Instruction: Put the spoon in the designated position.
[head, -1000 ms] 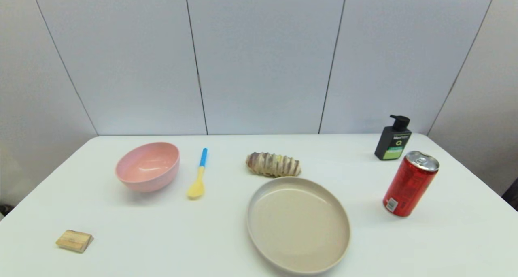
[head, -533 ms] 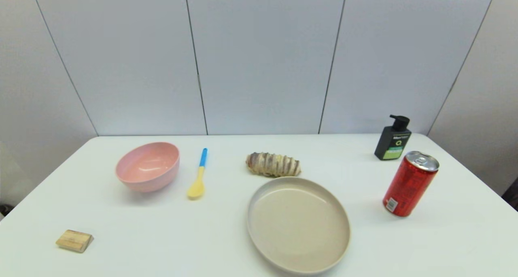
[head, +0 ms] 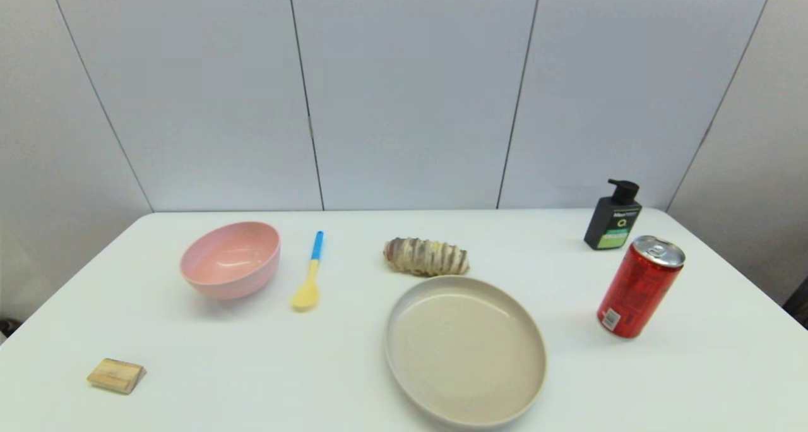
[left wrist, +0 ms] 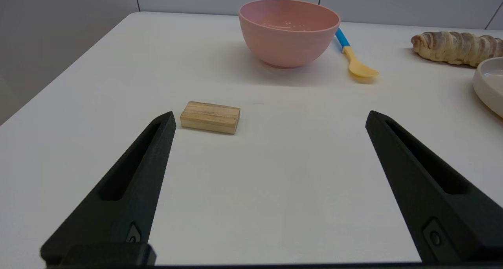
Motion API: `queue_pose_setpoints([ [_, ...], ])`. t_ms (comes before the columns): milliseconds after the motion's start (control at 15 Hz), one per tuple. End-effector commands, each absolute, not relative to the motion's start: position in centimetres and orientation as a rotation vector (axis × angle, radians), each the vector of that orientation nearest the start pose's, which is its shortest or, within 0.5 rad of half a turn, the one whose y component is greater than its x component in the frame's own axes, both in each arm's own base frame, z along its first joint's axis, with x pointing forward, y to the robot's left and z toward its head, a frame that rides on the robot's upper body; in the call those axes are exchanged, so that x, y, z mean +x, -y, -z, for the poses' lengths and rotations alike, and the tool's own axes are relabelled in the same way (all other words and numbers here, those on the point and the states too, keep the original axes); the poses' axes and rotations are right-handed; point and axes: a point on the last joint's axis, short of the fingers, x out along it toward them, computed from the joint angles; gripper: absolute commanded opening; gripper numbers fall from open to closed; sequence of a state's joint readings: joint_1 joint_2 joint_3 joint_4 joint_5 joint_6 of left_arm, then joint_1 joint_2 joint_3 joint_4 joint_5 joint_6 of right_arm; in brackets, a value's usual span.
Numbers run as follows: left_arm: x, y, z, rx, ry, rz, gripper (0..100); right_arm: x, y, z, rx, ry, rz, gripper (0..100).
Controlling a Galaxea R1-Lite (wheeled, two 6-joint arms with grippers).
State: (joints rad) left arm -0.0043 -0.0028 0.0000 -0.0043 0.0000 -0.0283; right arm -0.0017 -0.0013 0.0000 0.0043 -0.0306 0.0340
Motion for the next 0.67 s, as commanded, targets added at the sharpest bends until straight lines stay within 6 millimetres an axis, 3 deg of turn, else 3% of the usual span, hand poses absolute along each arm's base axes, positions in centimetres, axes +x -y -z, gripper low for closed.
queue_pose_setpoints([
  [67,-2.27,-0.01,-7.57,-0.029,0.005,0.005,100,-2.28,0.07,-7.5,0.034,-0.004,0.032,100],
  [667,-2.27,-0.01,-7.57,-0.029,0.005,0.005,100,-2.28,0.07,-7.5,0.038,-0.004,0.032,100],
])
